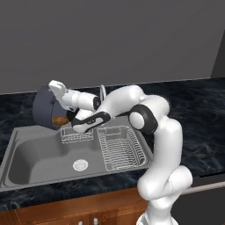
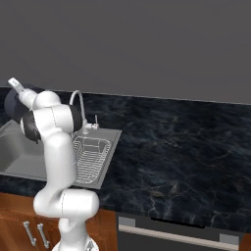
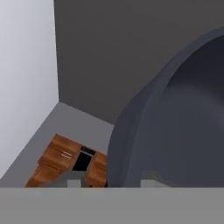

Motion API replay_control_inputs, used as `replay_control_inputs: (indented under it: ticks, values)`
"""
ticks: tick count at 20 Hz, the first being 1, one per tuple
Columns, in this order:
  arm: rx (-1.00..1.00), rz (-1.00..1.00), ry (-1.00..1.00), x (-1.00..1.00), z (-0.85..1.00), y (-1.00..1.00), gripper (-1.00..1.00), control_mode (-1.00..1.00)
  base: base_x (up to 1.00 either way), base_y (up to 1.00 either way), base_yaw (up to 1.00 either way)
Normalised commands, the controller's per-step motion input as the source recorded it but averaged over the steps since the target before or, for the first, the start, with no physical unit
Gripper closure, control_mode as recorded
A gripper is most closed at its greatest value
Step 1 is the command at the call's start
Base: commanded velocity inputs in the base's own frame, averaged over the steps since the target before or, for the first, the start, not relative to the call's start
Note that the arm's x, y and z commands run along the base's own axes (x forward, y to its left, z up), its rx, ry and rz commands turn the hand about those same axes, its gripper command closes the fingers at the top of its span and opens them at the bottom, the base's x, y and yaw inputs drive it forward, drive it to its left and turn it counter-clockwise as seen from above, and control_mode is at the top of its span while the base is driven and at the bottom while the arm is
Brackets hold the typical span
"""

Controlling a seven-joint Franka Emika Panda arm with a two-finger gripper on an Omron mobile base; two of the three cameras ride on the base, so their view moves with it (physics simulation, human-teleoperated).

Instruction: Dump the potato from the pot into the sink. Then turn on the water and wash the potato. Then turn off the water and put the potato back in the pot.

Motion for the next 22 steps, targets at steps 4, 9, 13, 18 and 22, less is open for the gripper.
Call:
replay_control_inputs:
  ticks: [4,9,13,18,22]
  values:
    - [0.23,0.01,-0.01,0.0,-0.39,-0.21,1.0,-1.0,0.0,0.0,0.0]
    - [0.15,0.0,-0.07,-0.06,-0.12,-0.02,1.0,-1.0,0.0,0.0,0.0]
    - [0.09,0.0,-0.13,-0.08,0.0,0.0,1.0,-1.0,0.0,0.0,0.0]
    - [-0.05,0.0,-0.27,-0.62,0.0,0.41,1.0,-1.0,0.0,0.0,0.0]
    - [-0.29,0.0,-0.35,-0.82,0.18,0.69,1.0,-1.0,0.0,0.0,0.0]
